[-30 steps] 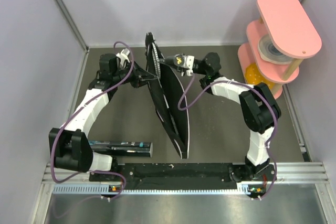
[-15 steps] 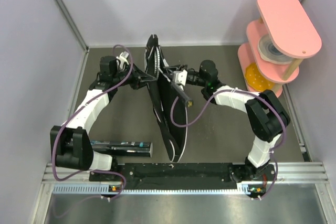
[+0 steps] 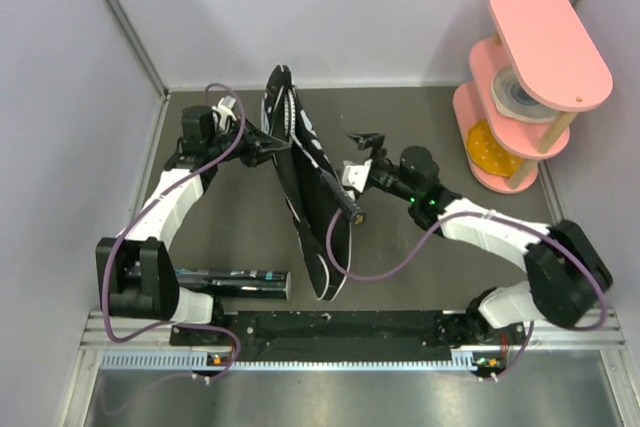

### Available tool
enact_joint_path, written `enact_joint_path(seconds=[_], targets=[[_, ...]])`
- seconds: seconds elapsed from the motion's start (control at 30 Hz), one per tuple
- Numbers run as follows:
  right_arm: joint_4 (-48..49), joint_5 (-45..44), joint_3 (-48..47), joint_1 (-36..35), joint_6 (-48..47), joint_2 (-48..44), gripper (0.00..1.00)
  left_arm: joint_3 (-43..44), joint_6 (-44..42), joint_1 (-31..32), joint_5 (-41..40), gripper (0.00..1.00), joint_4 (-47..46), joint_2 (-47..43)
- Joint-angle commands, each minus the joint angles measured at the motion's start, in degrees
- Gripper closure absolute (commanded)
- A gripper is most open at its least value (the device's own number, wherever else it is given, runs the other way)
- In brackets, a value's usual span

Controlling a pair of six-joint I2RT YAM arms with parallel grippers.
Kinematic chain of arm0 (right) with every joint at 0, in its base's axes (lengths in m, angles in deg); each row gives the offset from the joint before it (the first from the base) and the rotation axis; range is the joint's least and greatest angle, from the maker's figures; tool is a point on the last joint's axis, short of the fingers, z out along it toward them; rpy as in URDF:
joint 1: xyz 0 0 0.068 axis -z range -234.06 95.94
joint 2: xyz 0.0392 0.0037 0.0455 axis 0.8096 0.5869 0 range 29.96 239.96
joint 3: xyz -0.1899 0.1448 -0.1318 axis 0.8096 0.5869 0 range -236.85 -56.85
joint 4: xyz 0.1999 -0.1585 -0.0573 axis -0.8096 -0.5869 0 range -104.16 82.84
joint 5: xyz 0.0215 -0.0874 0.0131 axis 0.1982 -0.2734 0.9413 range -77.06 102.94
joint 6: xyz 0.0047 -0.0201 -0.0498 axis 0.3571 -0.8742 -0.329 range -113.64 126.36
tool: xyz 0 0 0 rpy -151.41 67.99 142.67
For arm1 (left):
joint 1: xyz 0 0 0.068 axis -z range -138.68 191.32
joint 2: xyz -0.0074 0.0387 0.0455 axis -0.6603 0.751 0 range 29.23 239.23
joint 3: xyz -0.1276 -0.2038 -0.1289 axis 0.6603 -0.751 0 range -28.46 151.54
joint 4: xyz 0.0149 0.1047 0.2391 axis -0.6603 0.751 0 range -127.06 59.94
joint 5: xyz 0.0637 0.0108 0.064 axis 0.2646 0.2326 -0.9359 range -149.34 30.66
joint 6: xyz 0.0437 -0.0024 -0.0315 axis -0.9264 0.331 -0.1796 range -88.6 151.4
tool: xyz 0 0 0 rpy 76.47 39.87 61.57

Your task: Pack up the badminton gear

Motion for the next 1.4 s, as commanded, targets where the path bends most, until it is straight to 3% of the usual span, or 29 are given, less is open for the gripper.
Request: enact_joint_path(seconds=[0.0,0.17,0.23,0.43,0.53,0.63,0.67,0.73,0.8,0.87,0.93,1.07,1.13,1.17,1.27,1.3,1.37], targets=[[-4.2,-7.0,6.7,-0.7,0.5,-10.3,0.10,-0.2,2.6,-0.6,2.2,1.00,-11.9,0.1],[-3.5,-9.6,14.8,-0.7,8.8,-21.4,0.09,-0.2,3.3,-1.6,1.6,1.00,-14.2,1.2],[-7.1,-9.7,15.6,-0.8,11.8,-26.8,0.01,0.4,3.3,-1.9,1.4,1.00,-14.2,1.6],[-20.1,-13.8,14.1,-0.9,32.8,-37.0,0.01,1.3,1.4,-2.4,-0.1,1.00,-13.4,2.9],[-28.7,-11.5,11.1,-0.8,46.7,-37.9,0.01,1.1,1.7,-2.4,-0.9,1.00,-14.1,3.9],[-37.4,-24.1,7.0,-0.7,62.0,-35.5,0.01,0.6,2.0,-2.2,-0.8,1.00,-15.3,4.7],[-41.5,-28.3,1.5,-0.6,68.6,-30.9,0.01,0.4,1.8,-2.2,-0.6,1.00,-15.3,4.8],[-54.8,-24.0,-10.2,0.1,71.1,-24.5,0.01,-0.1,0.4,-2.2,0.1,1.00,-15.3,4.7],[-64.1,-12.4,-18.2,0.1,72.8,-14.6,0.01,-1.1,-0.5,-2.2,0.6,1.00,-15.4,4.5],[-64.1,-3.5,-24.1,0.1,78.1,-10.2,0.01,-1.9,-0.7,-2.2,2.3,1.00,-16.9,4.5],[-56.8,0.9,-24.4,0.0,83.0,-9.4,0.01,-3.8,-1.0,-2.2,3.7,1.00,-18.3,4.1],[-57.3,1.4,-29.2,-1.0,81.2,-5.1,0.01,-7.8,-1.3,-1.8,4.8,1.00,-22.3,2.9],[-57.9,-3.3,-30.9,-4.1,79.0,-3.0,0.02,-9.8,-1.6,-1.6,4.9,1.00,-24.0,2.3],[-58.3,-5.1,-31.4,-4.9,78.5,-2.4,0.05,-11.3,-1.1,-1.5,5.1,1.00,-25.0,2.2],[-60.2,-7.3,-33.3,-6.1,79.0,1.8,0.47,-14.3,0.8,-1.4,5.6,1.00,-29.9,1.8],[-60.3,-7.8,-33.7,-6.5,79.1,3.0,0.54,-14.8,1.1,-1.4,6.0,1.00,-30.9,1.7],[-60.3,-9.5,-34.5,-8.2,78.1,5.4,0.52,-15.3,1.1,-1.3,6.1,1.00,-31.4,1.6]])
